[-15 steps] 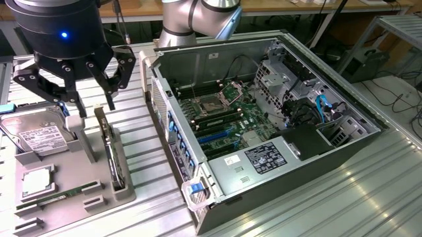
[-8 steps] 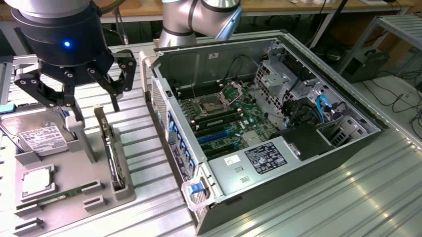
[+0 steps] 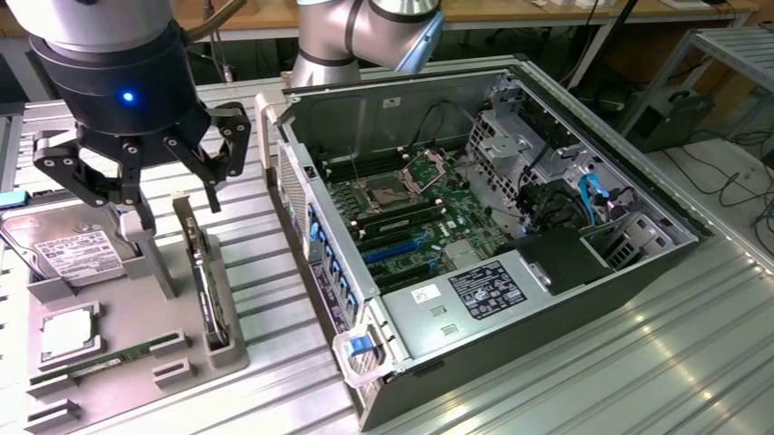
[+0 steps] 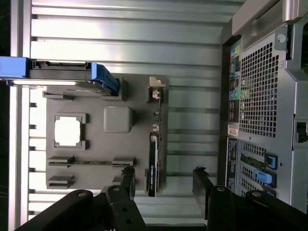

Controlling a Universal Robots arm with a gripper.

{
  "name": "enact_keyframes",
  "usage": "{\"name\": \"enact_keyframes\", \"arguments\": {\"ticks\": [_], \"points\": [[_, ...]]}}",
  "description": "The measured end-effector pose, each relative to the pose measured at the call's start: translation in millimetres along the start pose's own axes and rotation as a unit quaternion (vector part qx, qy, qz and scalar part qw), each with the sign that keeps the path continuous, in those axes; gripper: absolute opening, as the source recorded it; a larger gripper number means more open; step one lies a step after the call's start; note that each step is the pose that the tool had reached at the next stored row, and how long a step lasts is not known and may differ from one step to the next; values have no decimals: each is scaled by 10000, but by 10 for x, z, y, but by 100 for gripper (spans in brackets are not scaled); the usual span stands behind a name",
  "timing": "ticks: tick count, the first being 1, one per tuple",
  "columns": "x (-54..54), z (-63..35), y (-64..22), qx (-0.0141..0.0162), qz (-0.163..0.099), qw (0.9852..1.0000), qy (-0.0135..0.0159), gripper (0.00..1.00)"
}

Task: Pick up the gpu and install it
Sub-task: 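Pick up the gpu and move the gpu toward the slot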

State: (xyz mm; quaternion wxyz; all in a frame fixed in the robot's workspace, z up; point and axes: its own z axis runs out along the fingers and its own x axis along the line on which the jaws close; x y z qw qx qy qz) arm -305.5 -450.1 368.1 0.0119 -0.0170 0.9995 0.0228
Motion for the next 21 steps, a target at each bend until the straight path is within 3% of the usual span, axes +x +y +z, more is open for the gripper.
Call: {"name": "enact_keyframes", "arguments": {"ticks": [21], "points": [[3, 128, -6, 0, 0, 10000, 0, 60]]}}
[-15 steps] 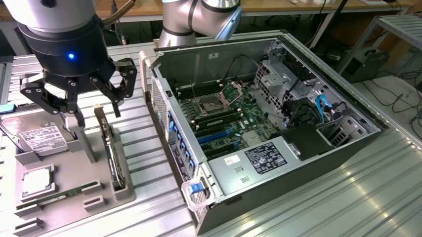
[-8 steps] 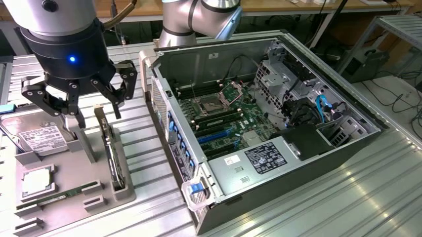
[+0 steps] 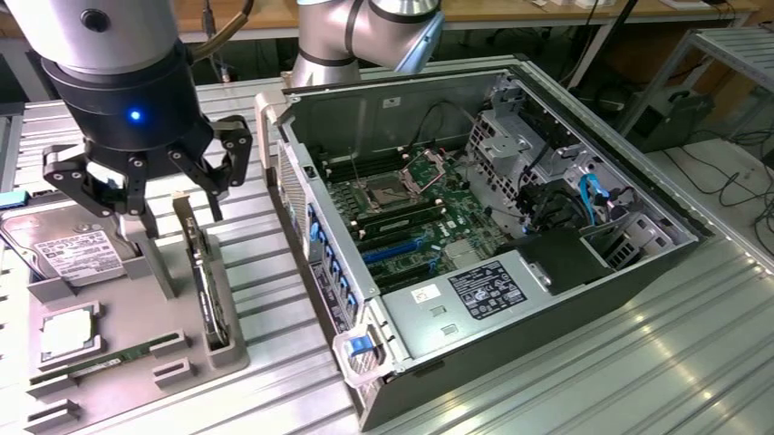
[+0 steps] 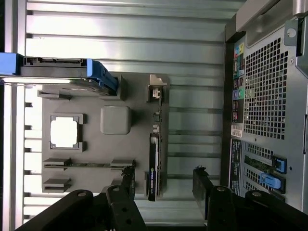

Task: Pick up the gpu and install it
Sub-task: 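Pick up the gpu and move the gpu toward the slot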

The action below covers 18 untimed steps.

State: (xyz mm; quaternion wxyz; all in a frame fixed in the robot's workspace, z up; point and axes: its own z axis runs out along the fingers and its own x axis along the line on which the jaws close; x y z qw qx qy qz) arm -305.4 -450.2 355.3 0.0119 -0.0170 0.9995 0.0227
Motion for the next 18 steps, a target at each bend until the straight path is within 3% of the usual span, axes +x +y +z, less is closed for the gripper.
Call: {"name": "enact_keyframes", "arguments": {"ticks": [18], "points": [[2, 75, -4, 0, 0, 10000, 0, 60]]}}
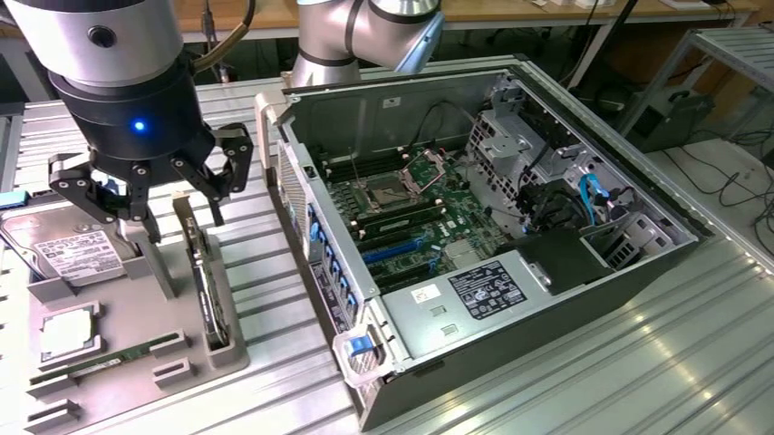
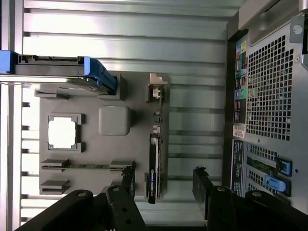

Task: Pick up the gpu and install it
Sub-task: 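Pick up the gpu and move the gpu toward the slot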

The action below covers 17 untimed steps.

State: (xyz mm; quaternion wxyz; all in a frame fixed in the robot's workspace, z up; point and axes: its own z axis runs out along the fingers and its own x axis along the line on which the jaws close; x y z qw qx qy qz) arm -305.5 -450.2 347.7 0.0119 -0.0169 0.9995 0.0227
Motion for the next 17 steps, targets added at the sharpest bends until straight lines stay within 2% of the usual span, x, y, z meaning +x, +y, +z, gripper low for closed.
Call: {"name": "enact_keyframes", "arguments": {"ticks": [17], "points": [[9, 98, -25, 0, 0, 10000, 0, 60]]}}
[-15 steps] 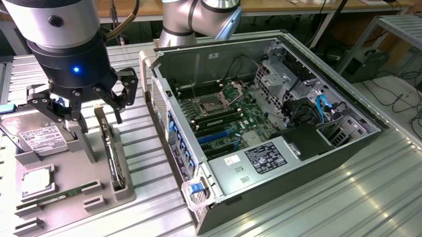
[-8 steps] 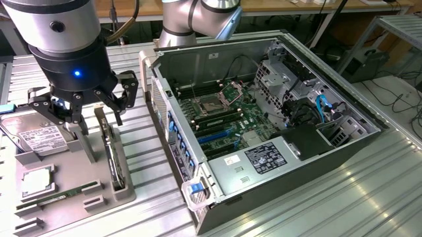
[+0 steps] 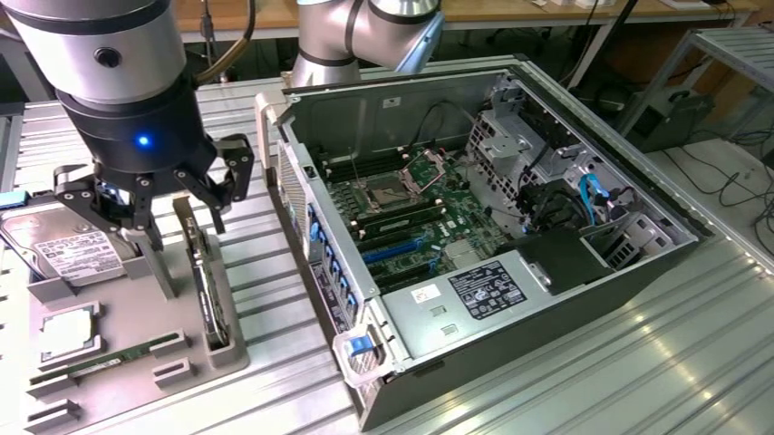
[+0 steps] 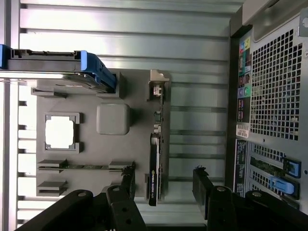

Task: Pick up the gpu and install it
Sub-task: 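Pick up the gpu and move the gpu toward the slot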

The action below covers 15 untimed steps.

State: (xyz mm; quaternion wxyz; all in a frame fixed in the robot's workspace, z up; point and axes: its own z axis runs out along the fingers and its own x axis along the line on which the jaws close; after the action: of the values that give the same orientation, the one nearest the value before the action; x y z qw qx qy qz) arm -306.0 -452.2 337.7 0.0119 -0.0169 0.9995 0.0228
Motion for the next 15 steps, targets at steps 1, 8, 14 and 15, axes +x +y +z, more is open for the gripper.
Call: {"name": "enact_keyframes", "arguments": {"ticks": [1, 8, 14, 15], "points": [[0, 4, 0, 0, 0, 10000, 0, 60], [1, 36, -8, -1, 0, 10000, 0, 60], [2, 73, -14, -1, 0, 10000, 0, 60], [2, 78, -15, 0, 0, 10000, 1, 60]]}}
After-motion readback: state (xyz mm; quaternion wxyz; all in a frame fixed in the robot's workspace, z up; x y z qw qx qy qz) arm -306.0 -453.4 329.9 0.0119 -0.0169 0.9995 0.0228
